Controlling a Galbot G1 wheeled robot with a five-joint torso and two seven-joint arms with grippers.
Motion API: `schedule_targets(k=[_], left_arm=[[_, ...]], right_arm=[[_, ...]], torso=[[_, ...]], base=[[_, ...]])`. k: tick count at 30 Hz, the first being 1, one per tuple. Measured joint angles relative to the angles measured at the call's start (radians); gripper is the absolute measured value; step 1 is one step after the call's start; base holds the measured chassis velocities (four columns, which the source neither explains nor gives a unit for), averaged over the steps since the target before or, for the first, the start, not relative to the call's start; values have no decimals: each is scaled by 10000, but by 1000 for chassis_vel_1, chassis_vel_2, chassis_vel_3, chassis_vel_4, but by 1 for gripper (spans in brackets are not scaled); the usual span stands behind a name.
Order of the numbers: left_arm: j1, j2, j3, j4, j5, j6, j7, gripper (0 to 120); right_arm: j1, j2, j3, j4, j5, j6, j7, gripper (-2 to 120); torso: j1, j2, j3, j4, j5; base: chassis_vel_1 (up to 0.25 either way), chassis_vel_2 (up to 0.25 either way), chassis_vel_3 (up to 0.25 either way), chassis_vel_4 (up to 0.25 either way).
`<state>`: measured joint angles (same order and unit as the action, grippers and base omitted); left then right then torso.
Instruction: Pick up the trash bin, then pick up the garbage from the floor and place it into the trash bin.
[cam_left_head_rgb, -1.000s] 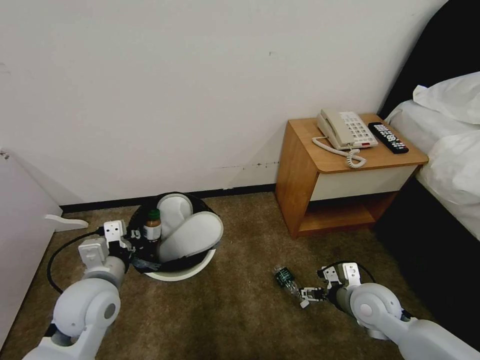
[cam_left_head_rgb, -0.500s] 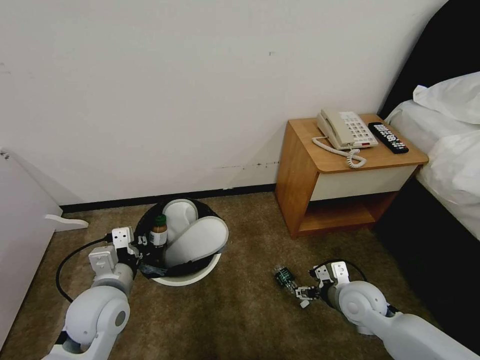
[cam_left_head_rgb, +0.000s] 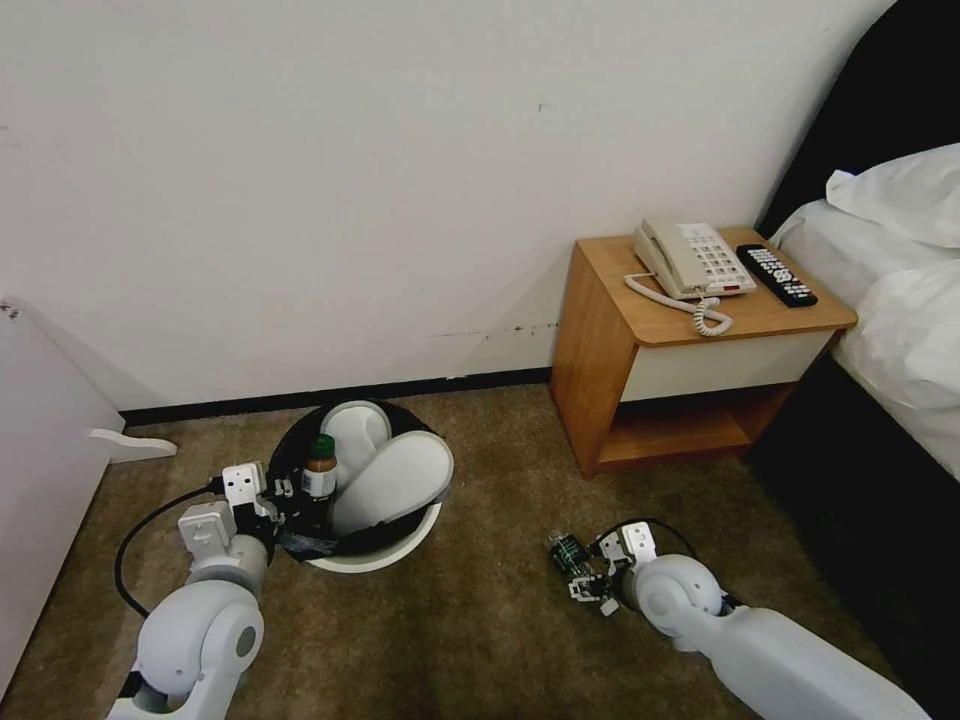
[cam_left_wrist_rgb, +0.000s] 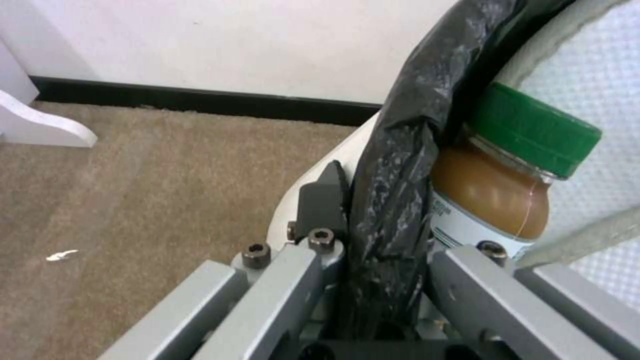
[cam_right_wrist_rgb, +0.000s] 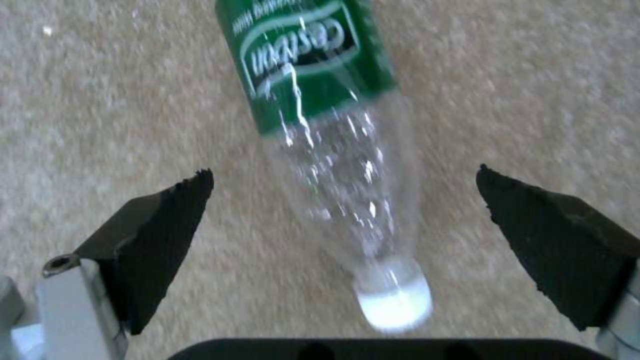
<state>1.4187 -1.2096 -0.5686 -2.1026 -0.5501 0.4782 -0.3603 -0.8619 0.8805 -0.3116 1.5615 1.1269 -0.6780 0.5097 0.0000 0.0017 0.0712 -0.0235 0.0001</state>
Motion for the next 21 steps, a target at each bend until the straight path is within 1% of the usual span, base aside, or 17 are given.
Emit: schedule_targets(k=[4, 6, 15, 17, 18, 20, 21], left_arm=[[-33, 0, -14, 37, -24, -8, 6, 4], [-40, 1, -45, 72, -45, -33, 21, 4], [-35, -5, -116, 217, -45, -131, 102, 4], [-47, -39, -116, 255, -43, -157, 110, 4], [-47, -39, -116, 255, -43, -157, 110, 4], [-40, -52, -139, 258, -45, -180, 113, 4], [-40, -52, -139, 258, -45, -180, 113, 4]], right_arm=[[235, 239, -137, -467, -120, 48, -95, 100], [392, 446, -220, -960, -381, 164, -267, 100], [922, 800, -456, -1456, -577, 269, -505, 100], [1267, 1090, -654, -1812, -664, 344, -612, 100], [1267, 1090, -654, -1812, -664, 344, -612, 100], [1505, 1447, -796, -2155, -771, 391, -718, 100], [1505, 1447, -796, -2155, -771, 391, -718, 100]], torso=[[0, 0, 0, 0, -3], [0, 0, 0, -2, -2], [0, 0, -1, -2, -2], [0, 0, -1, 0, -4], [0, 0, -1, 0, -4], [0, 0, 0, -1, -2], [0, 0, 0, -1, -2]], base=[[0, 0, 0, 0], [0, 0, 0, 0], [0, 0, 0, 0], [0, 0, 0, 0], [0, 0, 0, 0], [0, 0, 0, 0], [0, 0, 0, 0]])
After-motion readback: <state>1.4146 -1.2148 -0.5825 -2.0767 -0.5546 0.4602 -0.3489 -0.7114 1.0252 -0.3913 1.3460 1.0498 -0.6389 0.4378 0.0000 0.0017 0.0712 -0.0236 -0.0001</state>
